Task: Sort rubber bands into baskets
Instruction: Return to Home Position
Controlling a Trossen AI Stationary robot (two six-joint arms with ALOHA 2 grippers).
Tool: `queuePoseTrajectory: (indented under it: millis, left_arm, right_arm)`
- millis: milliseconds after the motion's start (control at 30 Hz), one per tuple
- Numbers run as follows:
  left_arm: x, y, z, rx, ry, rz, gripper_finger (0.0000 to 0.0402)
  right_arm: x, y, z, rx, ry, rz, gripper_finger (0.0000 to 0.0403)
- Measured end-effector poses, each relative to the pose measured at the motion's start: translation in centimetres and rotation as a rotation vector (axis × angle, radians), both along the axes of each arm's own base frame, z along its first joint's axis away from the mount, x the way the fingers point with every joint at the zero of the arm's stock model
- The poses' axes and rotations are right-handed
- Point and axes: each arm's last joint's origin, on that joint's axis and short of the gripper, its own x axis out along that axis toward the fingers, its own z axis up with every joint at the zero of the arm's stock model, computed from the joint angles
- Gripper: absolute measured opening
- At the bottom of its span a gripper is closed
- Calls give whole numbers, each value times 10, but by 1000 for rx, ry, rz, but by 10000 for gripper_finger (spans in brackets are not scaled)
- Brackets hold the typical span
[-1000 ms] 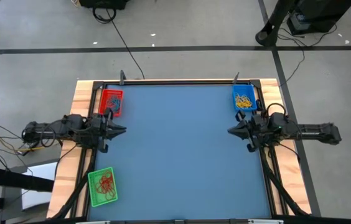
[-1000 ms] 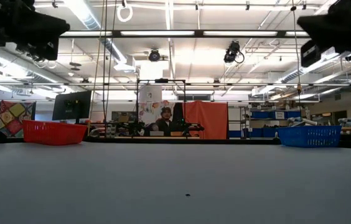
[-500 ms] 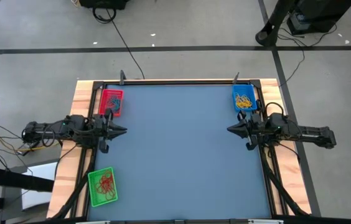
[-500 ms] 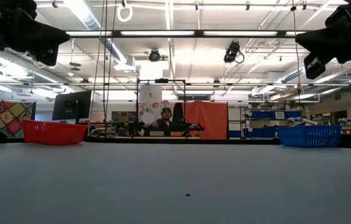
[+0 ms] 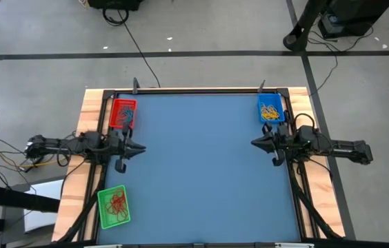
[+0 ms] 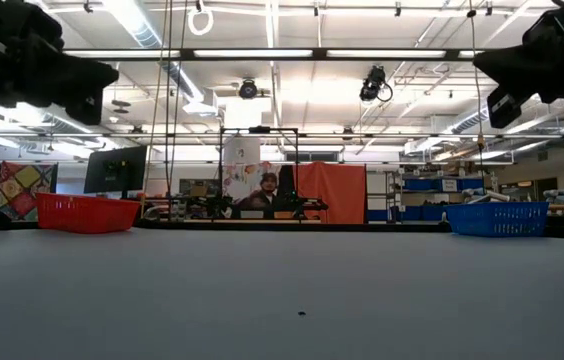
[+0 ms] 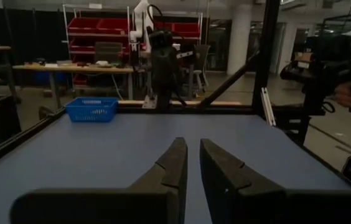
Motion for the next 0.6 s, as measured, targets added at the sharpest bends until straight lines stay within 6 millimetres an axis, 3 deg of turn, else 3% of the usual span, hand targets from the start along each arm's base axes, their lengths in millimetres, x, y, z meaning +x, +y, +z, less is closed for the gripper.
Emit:
queuePoseTrajectory:
  millis: [600]
  left_arm:
    - [1,0,-5,-48,35,-7,46]
  right_arm:
    - [0,0,2,-10,-26,-13,18]
